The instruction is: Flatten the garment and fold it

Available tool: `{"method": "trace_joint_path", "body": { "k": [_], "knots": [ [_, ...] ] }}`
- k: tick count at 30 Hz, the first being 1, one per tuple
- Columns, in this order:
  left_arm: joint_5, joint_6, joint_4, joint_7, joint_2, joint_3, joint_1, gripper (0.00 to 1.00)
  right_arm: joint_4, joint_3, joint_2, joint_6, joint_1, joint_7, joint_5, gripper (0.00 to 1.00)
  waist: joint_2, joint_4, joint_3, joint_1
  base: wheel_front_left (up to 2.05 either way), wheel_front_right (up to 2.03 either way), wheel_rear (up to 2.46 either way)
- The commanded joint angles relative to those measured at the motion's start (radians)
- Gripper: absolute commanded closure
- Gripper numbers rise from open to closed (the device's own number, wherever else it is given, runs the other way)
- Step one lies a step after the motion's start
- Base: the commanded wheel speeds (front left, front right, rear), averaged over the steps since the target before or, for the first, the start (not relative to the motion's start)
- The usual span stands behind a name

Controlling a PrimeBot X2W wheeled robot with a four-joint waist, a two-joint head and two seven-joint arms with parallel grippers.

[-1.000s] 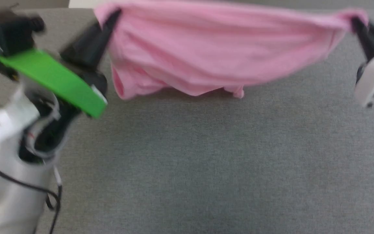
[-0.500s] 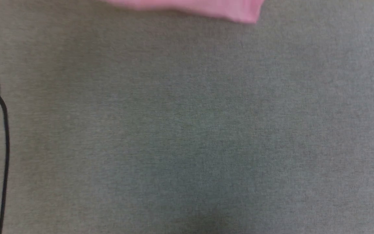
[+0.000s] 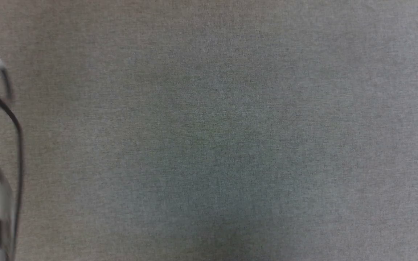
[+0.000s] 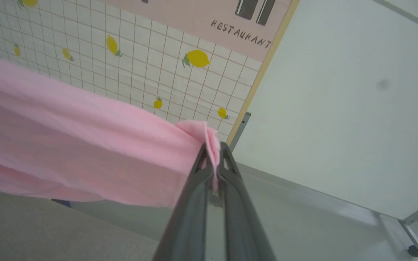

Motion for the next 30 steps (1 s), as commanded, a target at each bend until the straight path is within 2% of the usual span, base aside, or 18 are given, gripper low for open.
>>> {"method": "trace_joint_path", "body": {
  "k": [1,4,8,12,16,25,30],
  "knots": [
    [-0.018,-0.015,0.003,0.005,0.012,-0.007,0.071,1.00,0.004,0.012,-0.016,-0.002,0.068,0.008,0.021,1.00,0.0000,0.018,-0.031,-0.0002,0.00,0.00,0.00],
    [-0.027,-0.047,-0.016,0.027,0.028,-0.055,0.240,1.00,-0.021,0.051,-0.041,-0.002,0.230,0.038,0.082,1.00,0.0000,0.032,-0.071,-0.0002,0.00,0.00,0.00],
    [-0.048,-0.065,-0.074,0.037,0.039,-0.110,0.482,1.00,-0.098,0.061,-0.067,-0.002,0.483,0.086,0.171,1.00,0.0000,0.049,-0.138,-0.0002,0.00,0.00,0.00],
    [-0.090,-0.061,-0.143,0.027,0.036,-0.133,0.721,1.00,-0.202,0.007,-0.070,-0.002,0.746,0.142,0.235,1.00,0.0000,0.066,-0.203,-0.0002,0.00,0.00,0.00],
    [-0.130,-0.053,-0.212,0.035,0.046,-0.151,0.928,1.00,-0.306,-0.080,-0.040,-0.002,0.986,0.202,0.258,1.00,0.0000,0.080,-0.261,-0.0002,0.00,0.00,0.00],
    [-0.165,0.031,-0.390,0.086,0.085,-0.178,1.274,1.00,-0.520,-0.265,0.088,-0.002,1.414,0.373,0.212,1.00,0.0000,0.106,-0.374,-0.0002,0.00,0.00,0.00],
    [-0.175,0.085,-0.488,0.131,0.099,-0.199,1.397,1.00,-0.627,-0.330,0.159,-0.002,1.569,0.480,0.192,1.00,0.0000,0.120,-0.400,-0.0002,0.00,0.00,0.00]
  ]
}}
